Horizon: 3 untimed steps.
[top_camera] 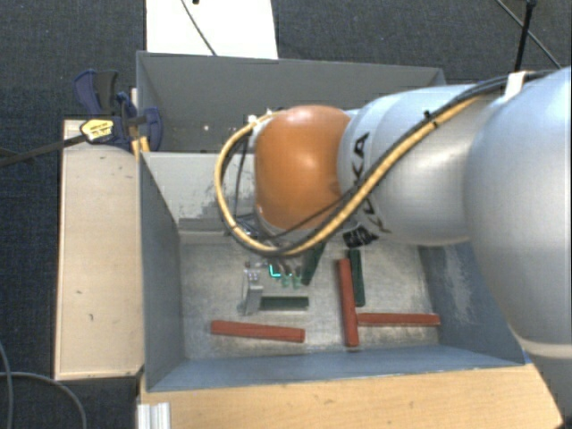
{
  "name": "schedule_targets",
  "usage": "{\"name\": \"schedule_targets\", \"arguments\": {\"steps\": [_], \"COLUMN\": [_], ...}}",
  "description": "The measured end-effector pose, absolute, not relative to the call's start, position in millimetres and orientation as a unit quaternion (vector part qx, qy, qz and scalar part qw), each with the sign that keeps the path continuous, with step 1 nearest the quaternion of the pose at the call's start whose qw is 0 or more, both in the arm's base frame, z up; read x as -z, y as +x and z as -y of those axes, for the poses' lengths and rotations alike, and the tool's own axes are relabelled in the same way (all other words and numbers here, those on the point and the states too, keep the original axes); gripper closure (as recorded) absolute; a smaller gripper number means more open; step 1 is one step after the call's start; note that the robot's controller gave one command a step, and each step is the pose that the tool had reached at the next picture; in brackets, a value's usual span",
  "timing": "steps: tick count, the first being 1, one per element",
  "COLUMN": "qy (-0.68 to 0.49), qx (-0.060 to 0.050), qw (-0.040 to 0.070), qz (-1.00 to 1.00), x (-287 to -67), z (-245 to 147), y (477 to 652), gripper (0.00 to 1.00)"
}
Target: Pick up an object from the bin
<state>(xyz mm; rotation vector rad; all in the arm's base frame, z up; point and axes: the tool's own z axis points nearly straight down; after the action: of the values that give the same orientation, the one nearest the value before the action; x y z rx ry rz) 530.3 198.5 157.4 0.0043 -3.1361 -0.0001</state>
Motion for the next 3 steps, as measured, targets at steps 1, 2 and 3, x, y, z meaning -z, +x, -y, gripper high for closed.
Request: {"name": "schedule_targets", "arguments": {"steps": [1, 2, 3], "qy": [0.012, -0.018, -0.057], "qx": [0.0, 0.001, 0.001], "qw": [0.001, -0.002, -0.002], "qz": [1.0, 1.0, 0.998], "x": [-67, -101, -100], "z": [-172, -145, -141], "y": [483.3, 480.7, 483.4], "gripper": [0.0, 0.0, 0.0]}}
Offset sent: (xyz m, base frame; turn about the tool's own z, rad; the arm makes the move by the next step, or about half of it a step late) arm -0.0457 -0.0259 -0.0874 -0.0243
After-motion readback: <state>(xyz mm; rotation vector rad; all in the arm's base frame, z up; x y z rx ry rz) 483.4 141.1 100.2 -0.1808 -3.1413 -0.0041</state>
